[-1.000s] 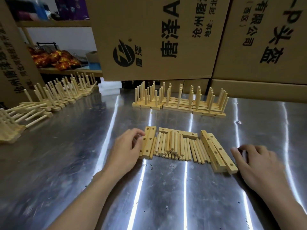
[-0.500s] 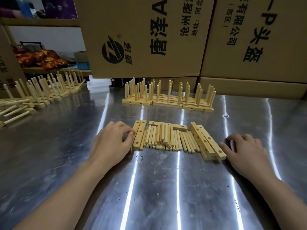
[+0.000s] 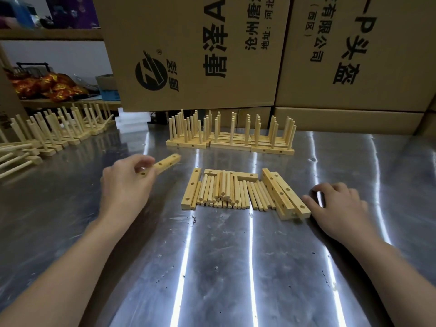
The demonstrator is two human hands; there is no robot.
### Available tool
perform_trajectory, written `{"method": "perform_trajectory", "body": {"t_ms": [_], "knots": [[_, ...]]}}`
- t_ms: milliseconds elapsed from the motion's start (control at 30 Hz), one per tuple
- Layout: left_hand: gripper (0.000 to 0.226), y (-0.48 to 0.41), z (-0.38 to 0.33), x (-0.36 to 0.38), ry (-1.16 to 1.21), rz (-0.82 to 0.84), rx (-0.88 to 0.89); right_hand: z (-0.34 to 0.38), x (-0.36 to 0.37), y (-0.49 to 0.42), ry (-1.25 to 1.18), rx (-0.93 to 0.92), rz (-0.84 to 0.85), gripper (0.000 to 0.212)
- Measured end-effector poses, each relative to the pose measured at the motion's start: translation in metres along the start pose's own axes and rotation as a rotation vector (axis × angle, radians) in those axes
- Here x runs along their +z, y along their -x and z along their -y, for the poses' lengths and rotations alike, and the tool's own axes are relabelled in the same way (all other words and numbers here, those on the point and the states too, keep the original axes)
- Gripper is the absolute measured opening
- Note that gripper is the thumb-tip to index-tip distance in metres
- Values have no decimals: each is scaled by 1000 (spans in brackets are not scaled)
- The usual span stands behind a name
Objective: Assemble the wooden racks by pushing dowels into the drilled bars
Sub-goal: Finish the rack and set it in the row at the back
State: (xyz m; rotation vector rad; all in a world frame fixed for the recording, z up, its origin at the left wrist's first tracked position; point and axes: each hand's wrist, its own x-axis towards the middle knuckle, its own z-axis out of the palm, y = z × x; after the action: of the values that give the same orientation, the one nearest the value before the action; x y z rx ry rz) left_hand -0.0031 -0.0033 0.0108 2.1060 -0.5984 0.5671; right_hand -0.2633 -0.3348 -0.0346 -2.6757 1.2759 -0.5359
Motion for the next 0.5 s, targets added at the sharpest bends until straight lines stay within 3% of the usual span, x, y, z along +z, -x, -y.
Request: {"method": "perform_trajectory", "body": {"t_ms": [100,233,333,500], "knots": [[20,2,-18,0,238,74,65,-1,0,0,-3,1,-11,47],[20,15,-45,7,476,409,151,0,0,0,-5,3,-8,48],[19,31,-58,16,513,654,262,-1,0,1,-7,-5,-9,48],[30,48,-62,25,400,914,335,-1,-2,1,-10,-5,-6,48]]}}
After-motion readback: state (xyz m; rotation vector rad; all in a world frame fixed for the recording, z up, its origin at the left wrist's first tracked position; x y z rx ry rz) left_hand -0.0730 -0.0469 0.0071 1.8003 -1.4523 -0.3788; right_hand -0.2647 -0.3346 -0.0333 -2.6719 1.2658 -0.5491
